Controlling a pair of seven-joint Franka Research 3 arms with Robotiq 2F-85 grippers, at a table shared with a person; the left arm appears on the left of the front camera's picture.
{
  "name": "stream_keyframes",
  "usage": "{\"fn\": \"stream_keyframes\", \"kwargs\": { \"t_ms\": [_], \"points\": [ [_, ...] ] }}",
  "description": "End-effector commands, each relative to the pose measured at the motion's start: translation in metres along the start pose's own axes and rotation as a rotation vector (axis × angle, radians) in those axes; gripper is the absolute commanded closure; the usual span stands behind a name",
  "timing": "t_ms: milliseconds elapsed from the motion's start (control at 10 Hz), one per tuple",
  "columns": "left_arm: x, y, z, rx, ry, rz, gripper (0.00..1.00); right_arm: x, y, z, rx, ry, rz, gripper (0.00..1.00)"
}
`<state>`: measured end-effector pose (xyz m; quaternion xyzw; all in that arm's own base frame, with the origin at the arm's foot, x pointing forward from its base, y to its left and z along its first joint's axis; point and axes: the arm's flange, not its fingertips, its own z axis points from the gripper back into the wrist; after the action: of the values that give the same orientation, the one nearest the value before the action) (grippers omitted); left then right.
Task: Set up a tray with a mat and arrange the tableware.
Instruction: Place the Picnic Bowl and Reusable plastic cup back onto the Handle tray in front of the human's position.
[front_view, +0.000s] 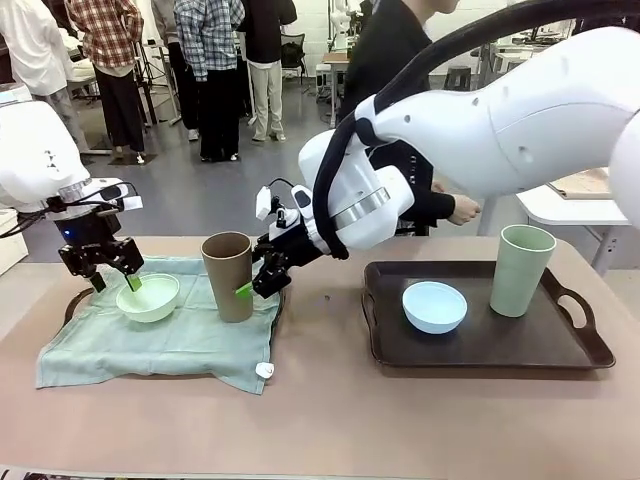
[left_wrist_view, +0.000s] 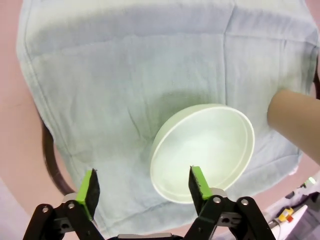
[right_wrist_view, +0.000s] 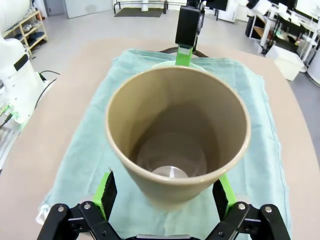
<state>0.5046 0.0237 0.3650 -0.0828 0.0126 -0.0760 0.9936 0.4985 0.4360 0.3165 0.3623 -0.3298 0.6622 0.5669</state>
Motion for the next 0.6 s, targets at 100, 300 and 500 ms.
{"fn": "stream_keyframes", "kwargs": {
  "t_ms": [100, 300, 500],
  "points": [
    [-0.025, 0.010, 0.022, -0.005, -0.032, -0.003, 0.00, 0.003, 0.029, 0.035, -0.017, 0.015, -0.042, 0.00],
    [-0.051, 0.003, 0.049, 0.025, -0.101, -0.026, 0.00, 0.017, 0.054, 0.070, -0.116, 0.000, -0.081, 0.00],
    [-0.074, -0.022, 0.072, 0.075, -0.167, -0.101, 0.00, 0.035, 0.078, 0.097, -0.264, 0.005, -0.227, 0.00]
  ]
}}
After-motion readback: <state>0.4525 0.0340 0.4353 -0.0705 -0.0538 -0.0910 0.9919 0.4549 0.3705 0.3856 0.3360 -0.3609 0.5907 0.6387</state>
